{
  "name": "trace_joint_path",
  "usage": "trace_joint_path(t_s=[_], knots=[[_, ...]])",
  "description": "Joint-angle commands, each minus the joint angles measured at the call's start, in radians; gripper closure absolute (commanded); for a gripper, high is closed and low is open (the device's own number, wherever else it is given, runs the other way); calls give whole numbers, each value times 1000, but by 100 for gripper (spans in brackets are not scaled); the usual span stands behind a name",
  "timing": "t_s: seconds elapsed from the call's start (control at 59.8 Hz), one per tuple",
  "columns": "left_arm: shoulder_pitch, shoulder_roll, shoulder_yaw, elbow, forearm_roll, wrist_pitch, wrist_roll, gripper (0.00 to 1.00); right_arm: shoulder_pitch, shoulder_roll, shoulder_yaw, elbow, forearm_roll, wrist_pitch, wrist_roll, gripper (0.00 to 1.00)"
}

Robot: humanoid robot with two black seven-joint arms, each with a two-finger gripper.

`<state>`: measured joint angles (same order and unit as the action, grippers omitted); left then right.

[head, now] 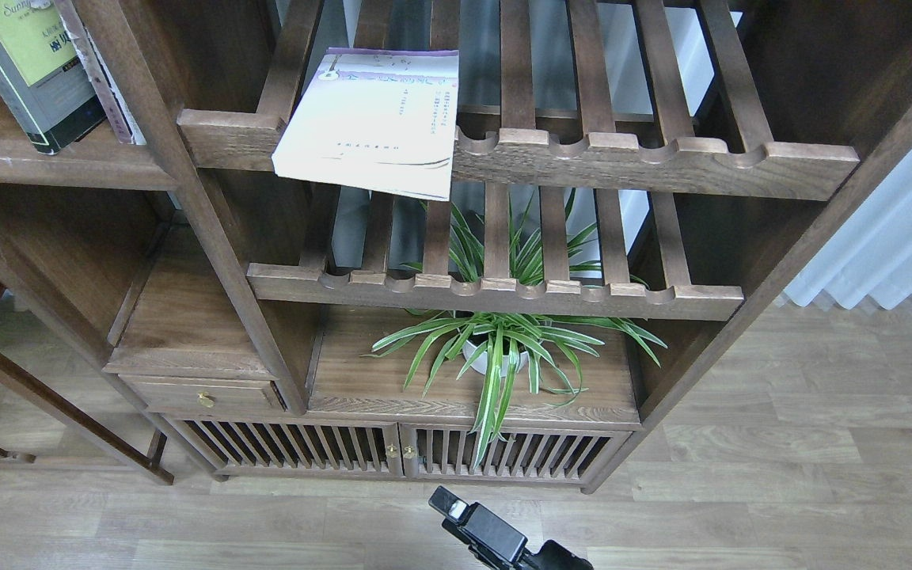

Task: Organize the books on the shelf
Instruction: 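Release the red book onto the side shelf and withdraw left gripper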

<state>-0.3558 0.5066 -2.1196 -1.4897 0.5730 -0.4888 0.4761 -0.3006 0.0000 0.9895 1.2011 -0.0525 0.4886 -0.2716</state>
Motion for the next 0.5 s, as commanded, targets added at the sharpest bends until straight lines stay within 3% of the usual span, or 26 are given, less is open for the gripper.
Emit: trace_joint_path(t_s=[0.0,0.485], knots=[[-81,0,10,25,67,0,13,96,0,0,0,0,0,0,0,0],[-377,-53,190,215,173,0,13,96,0,0,1,2,0,0,0,0]])
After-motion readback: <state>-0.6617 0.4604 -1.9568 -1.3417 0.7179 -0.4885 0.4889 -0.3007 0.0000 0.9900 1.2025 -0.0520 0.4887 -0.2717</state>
